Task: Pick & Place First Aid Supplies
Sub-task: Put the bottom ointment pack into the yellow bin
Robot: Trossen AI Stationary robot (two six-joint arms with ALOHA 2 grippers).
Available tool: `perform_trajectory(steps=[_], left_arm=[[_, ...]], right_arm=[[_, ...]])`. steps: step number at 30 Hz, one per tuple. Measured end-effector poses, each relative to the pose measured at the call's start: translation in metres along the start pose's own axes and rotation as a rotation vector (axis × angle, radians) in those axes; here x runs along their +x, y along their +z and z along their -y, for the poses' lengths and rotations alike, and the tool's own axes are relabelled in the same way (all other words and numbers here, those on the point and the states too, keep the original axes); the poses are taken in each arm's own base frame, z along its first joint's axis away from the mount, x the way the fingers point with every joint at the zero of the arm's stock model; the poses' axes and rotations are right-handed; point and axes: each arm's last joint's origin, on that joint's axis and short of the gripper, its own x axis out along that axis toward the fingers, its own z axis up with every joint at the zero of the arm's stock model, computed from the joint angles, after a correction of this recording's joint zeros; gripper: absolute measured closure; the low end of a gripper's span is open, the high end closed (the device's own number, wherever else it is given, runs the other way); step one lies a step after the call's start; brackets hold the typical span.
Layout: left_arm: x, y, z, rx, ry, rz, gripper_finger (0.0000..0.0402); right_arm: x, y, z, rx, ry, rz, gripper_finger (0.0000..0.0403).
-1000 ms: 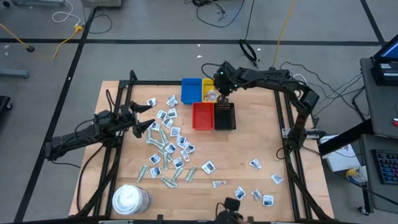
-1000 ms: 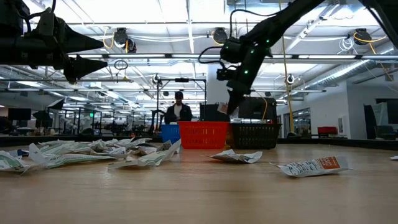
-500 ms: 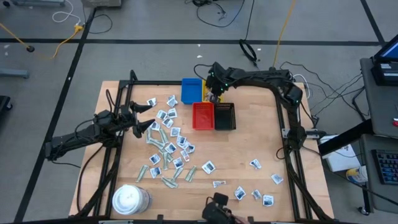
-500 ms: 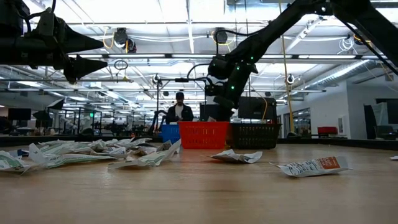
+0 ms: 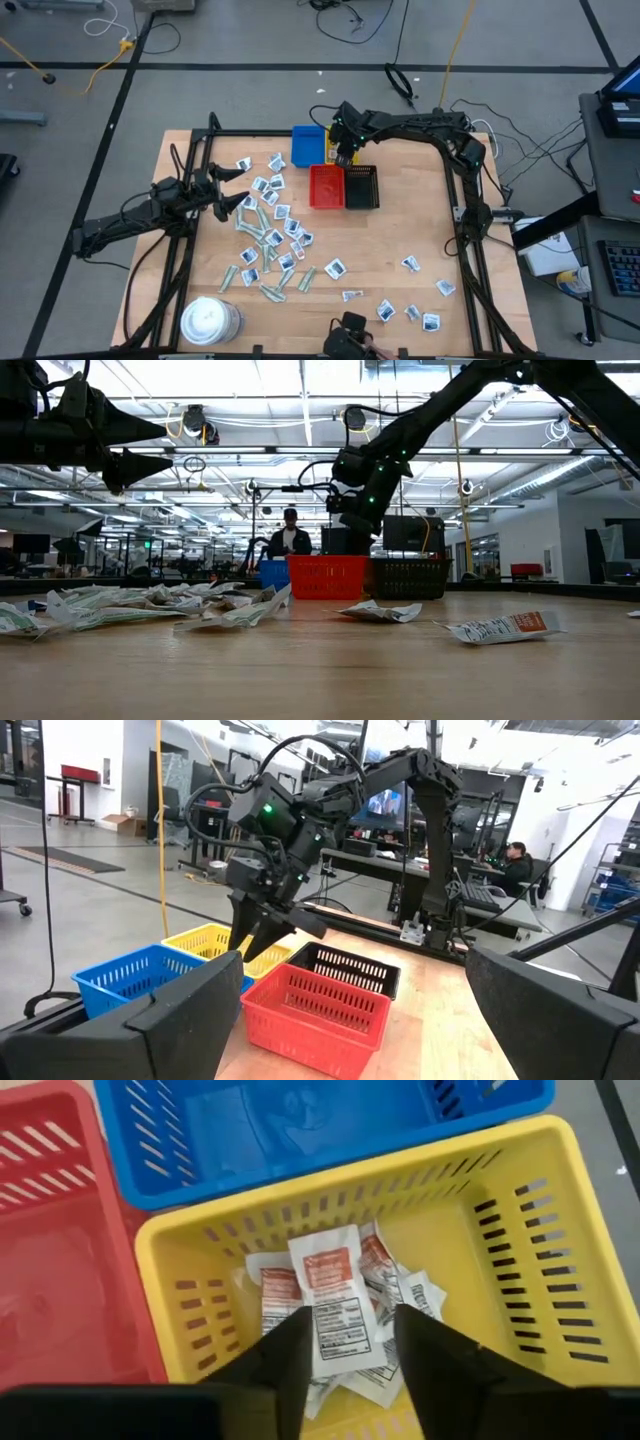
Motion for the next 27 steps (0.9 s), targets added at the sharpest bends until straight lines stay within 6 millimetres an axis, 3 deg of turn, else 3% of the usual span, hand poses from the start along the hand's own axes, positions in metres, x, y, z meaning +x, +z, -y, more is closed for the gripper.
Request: perform_trajectory(steps=[5, 15, 27], left_arm=[[0.0, 0.0, 0.0, 0.0, 0.0, 0.0, 0.0011], [0.0, 0.0, 0.0, 0.0, -0.003, -0.001, 0.0011], [0.0, 0.0, 0.0, 0.0, -0.002, -0.001, 0.0011]], right_arm=[[-0.014, 0.008, 0.001, 0.029, 0.01, -0.035, 0.0242], [-0.058, 0.019, 0.001, 0.077, 0.059, -0.211, 0.0267], [-0.069, 0.002, -0.018, 0.128, 0.124, -0.466, 0.0269]])
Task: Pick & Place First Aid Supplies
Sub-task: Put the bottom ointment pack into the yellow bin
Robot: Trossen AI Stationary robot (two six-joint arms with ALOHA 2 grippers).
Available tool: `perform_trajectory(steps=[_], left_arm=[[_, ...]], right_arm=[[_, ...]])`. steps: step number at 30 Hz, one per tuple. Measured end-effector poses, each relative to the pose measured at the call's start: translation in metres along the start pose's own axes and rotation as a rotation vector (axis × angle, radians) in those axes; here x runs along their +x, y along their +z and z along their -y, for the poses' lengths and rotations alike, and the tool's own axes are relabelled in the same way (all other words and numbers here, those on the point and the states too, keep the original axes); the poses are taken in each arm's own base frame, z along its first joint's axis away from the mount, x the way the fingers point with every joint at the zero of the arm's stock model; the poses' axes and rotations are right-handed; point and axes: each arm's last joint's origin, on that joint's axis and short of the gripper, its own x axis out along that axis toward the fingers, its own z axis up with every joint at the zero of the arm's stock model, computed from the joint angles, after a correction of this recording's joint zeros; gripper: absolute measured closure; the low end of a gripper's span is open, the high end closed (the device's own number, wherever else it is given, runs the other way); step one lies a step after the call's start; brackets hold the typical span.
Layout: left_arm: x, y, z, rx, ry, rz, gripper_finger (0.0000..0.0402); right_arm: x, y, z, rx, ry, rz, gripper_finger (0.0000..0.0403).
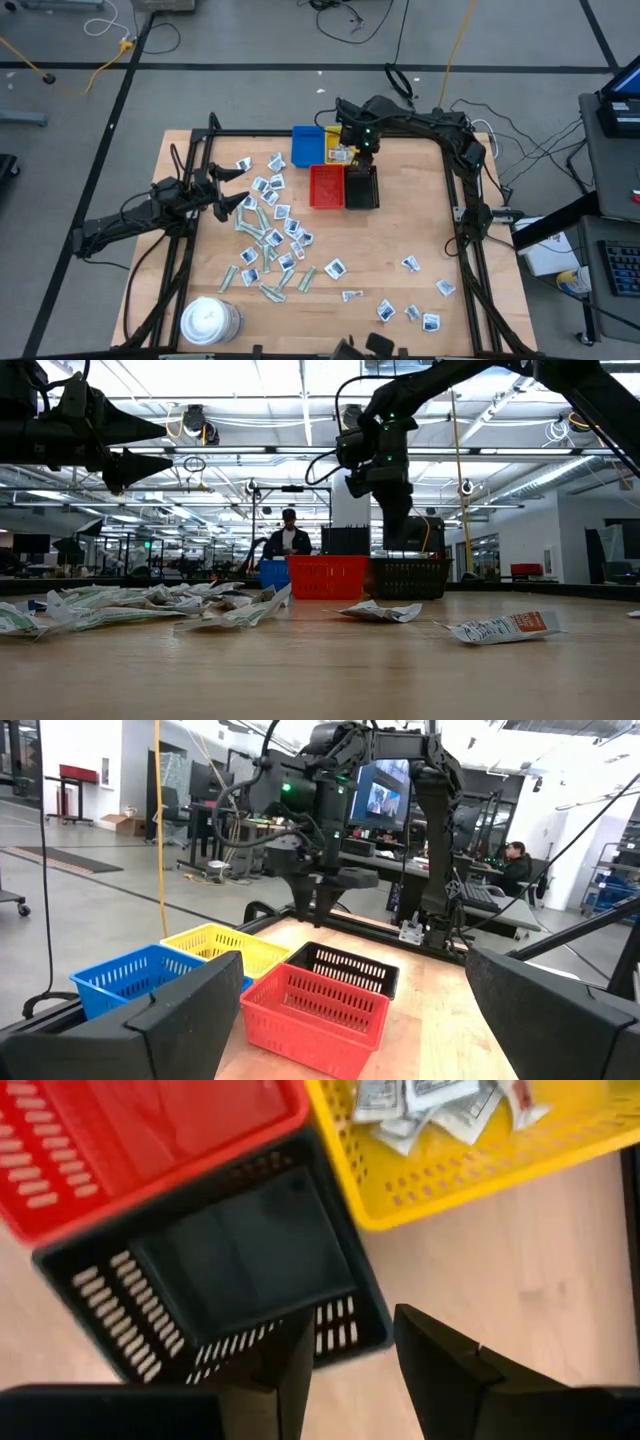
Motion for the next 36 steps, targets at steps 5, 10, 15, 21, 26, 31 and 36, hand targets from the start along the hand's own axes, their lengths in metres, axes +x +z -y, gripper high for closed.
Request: perform_trajectory(steps=[5, 10, 15, 21, 26, 31, 36], left_arm=[[0.0, 0.0, 0.0, 0.0, 0.0, 0.0, 0.0011], [0.0, 0.0, 0.0, 0.0, 0.0, 0.0, 0.0011], [0.0, 0.0, 0.0, 0.0, 0.0, 0.0, 0.0011], [0.0, 0.0, 0.0, 0.0, 0.0, 0.0, 0.0011], [0.0, 0.0, 0.0, 0.0, 0.001, 0.0, 0.0011], [0.0, 0.0, 0.0, 0.0, 0.001, 0.0, 0.0011], [0.0, 0.0, 0.0, 0.0, 0.001, 0.0, 0.0011]], right_arm=[[0.001, 0.002, -0.006, -0.009, -0.001, 0.004, 0.0269], [0.003, 0.006, -0.036, -0.175, 0.002, 0.008, 0.0269], [0.006, 0.008, -0.076, -0.311, 0.008, 0.005, 0.0269], [0.01, 0.003, -0.129, -0.382, 0.019, -0.007, 0.0269], [0.013, -0.007, -0.176, -0.436, 0.025, -0.017, 0.027], [0.016, -0.024, -0.225, -0.526, 0.033, -0.027, 0.0272], [0.018, -0.046, -0.269, -0.604, 0.038, -0.037, 0.0272]])
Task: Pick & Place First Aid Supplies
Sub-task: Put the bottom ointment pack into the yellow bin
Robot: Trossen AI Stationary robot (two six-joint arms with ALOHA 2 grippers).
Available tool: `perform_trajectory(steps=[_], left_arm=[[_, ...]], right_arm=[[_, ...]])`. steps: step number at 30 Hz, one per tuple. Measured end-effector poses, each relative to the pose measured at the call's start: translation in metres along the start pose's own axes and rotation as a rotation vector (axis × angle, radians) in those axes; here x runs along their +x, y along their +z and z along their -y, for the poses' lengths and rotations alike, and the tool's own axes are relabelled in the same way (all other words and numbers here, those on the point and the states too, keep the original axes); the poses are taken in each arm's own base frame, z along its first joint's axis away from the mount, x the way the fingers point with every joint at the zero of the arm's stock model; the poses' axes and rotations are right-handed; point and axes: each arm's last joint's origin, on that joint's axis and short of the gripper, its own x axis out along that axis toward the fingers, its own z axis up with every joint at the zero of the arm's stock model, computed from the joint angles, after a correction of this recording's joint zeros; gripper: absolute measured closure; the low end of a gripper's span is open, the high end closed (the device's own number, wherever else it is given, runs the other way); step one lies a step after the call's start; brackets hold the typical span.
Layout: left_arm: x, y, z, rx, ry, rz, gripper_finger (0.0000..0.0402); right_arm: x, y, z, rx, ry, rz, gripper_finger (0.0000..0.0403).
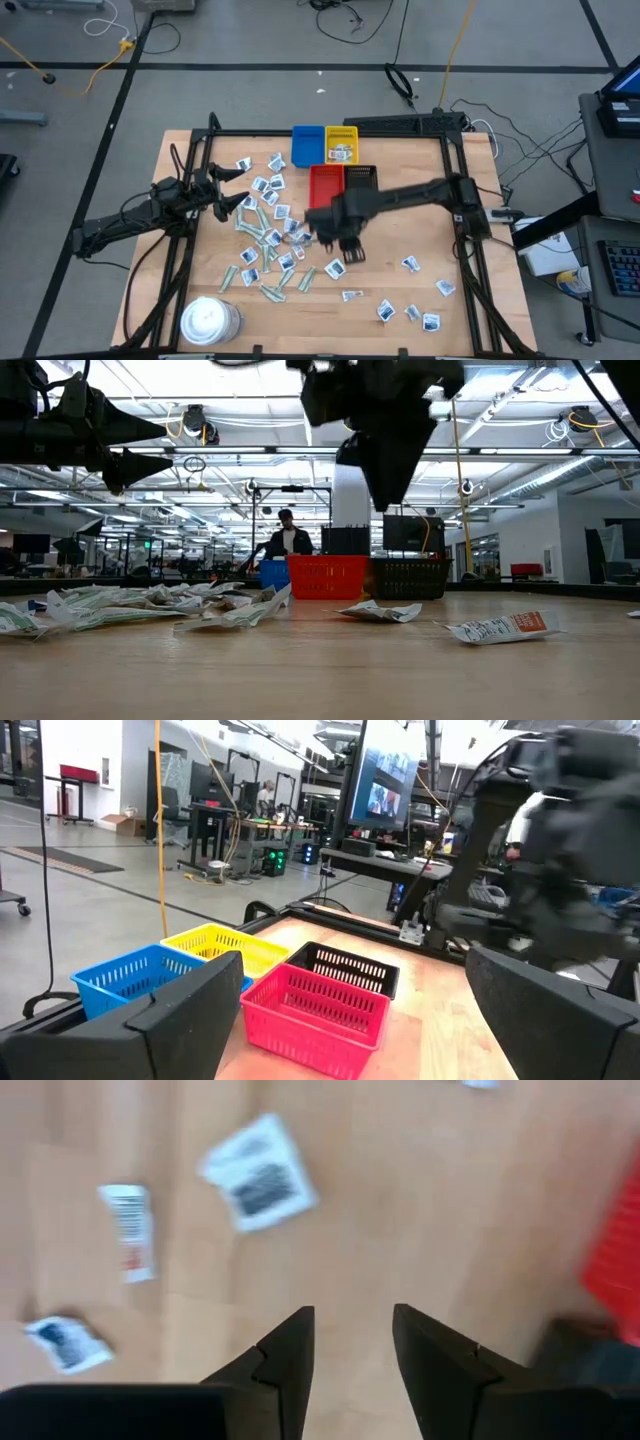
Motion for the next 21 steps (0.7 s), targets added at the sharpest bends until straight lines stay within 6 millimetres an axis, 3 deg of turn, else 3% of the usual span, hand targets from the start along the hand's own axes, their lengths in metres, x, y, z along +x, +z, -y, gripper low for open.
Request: perform_trajectory(steps=[11, 21], left_arm=[[0.0, 0.0, 0.0, 0.0, 0.0, 0.0, 0.0011], [0.0, 0.0, 0.0, 0.0, 0.0, 0.0, 0.0011]], right_arm=[[0.006, -0.001, -0.078, -0.015, 0.009, -0.016, 0.0273], [0.009, -0.007, -0.123, -0.078, 0.019, 0.002, 0.0273]])
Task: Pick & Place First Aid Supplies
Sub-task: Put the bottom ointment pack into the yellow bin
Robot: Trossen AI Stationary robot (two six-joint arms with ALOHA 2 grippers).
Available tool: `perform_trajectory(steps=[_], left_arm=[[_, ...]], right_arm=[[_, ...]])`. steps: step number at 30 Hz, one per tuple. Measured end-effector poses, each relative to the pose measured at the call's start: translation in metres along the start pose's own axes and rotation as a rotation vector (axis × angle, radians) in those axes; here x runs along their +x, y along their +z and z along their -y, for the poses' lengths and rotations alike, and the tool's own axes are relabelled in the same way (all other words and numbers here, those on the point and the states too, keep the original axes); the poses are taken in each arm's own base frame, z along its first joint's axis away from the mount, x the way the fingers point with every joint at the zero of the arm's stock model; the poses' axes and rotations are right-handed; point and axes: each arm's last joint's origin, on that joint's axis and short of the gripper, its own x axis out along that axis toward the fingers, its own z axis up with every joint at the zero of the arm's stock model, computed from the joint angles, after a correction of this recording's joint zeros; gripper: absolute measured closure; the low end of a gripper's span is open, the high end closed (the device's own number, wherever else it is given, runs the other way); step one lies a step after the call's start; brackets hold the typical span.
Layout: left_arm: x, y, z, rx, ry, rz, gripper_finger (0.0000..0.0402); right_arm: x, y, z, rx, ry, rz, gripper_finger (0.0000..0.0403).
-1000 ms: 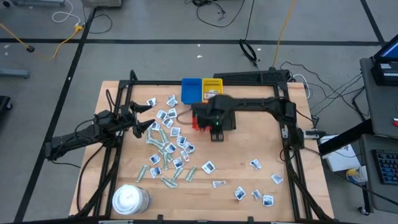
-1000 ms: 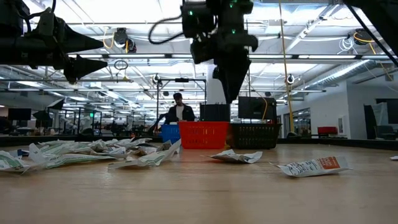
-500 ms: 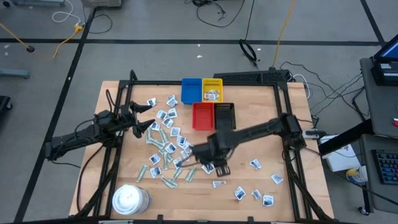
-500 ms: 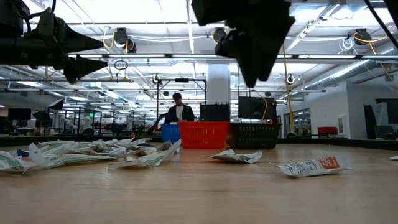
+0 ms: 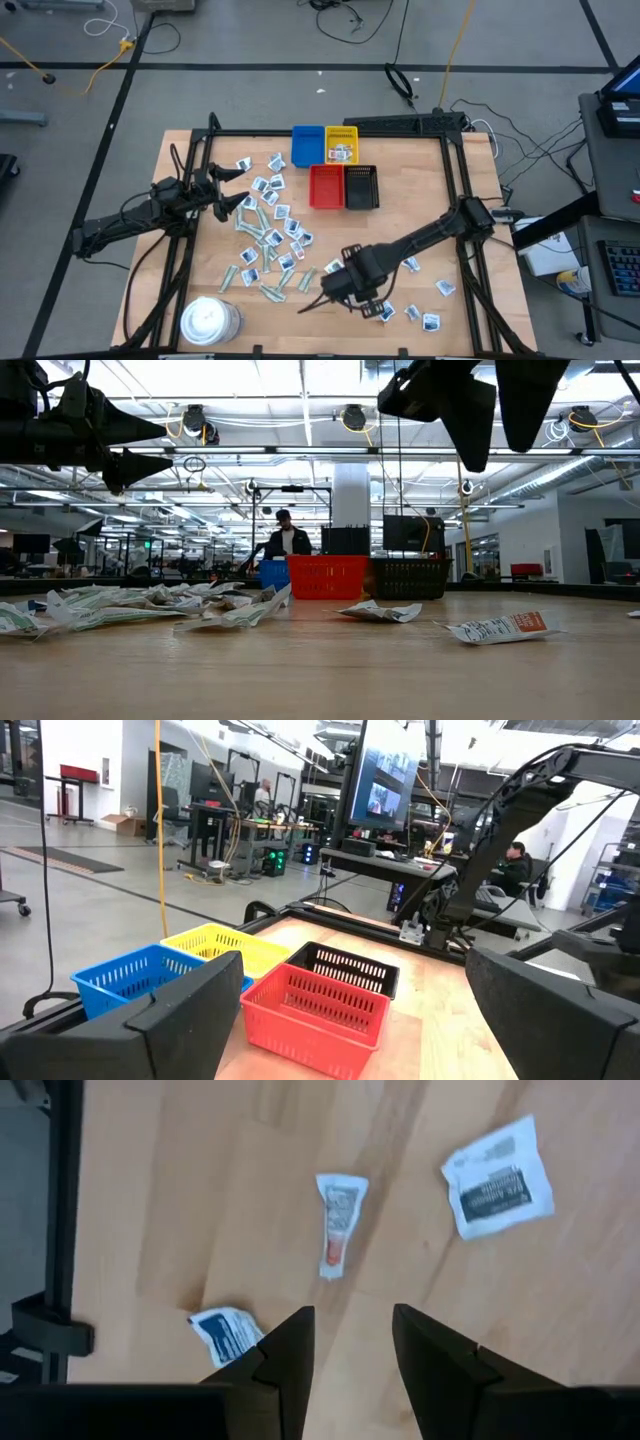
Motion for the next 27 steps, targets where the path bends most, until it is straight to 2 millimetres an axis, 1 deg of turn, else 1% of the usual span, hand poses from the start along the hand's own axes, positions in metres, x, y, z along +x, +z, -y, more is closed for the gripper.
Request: perform_trajectory(steps=[5, 7, 12, 20, 24, 27], left_arm=[[0.0, 0.0, 0.0, 0.0, 0.0, 0.0, 0.0011], [0.0, 0.0, 0.0, 0.0, 0.0, 0.0, 0.0011], [0.0, 0.0, 0.0, 0.0, 0.003, 0.0, 0.0011], [0.0, 0.0, 0.0, 0.0, 0.002, 0.0, 0.0011], [0.0, 0.0, 0.0, 0.0, 0.002, 0.0, 0.0011], [0.0, 0.0, 0.0, 0.0, 0.002, 0.0, 0.0011]], right_arm=[[0.0, 0.006, -0.008, 0.004, 0.012, 0.067, 0.0273], [0.005, 0.008, -0.008, 0.001, 0.014, 0.083, 0.0273], [0.03, 0.005, -0.005, 0.002, 0.008, 0.067, 0.0273], [0.07, -0.009, -0.004, -0.004, 0.0, 0.038, 0.0273], [0.085, -0.013, -0.004, -0.01, 0.003, 0.052, 0.0273], [0.092, -0.015, -0.003, -0.011, 0.004, 0.06, 0.0273]])
